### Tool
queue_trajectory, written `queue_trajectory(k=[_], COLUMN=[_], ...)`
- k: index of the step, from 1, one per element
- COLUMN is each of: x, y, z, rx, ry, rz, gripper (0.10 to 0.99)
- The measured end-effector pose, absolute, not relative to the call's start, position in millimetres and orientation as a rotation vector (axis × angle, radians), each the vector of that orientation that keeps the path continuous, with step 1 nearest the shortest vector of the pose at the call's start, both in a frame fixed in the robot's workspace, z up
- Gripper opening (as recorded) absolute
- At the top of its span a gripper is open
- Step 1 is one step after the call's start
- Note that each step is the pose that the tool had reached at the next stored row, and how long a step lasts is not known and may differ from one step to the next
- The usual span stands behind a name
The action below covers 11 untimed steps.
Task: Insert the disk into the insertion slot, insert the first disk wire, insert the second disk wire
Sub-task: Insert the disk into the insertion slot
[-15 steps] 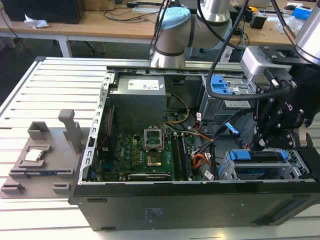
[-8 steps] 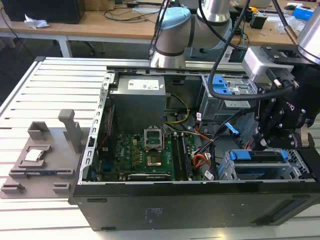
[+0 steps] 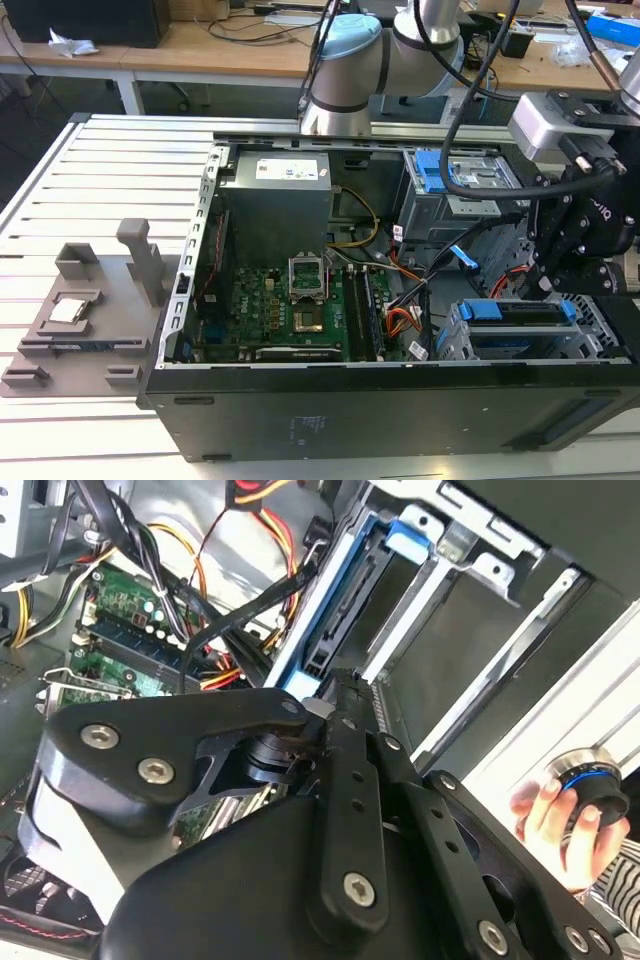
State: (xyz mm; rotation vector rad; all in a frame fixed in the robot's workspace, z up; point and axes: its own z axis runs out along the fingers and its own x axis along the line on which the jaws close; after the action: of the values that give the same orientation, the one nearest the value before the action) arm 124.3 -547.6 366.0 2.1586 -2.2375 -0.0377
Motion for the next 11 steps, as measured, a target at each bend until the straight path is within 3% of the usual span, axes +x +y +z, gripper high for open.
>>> queue_trajectory(k=[11], x=[140.2], y=[-547.5], z=[351.3], rx=[2.146], ry=[-2.241], rz=[-0.036], gripper=[0.106])
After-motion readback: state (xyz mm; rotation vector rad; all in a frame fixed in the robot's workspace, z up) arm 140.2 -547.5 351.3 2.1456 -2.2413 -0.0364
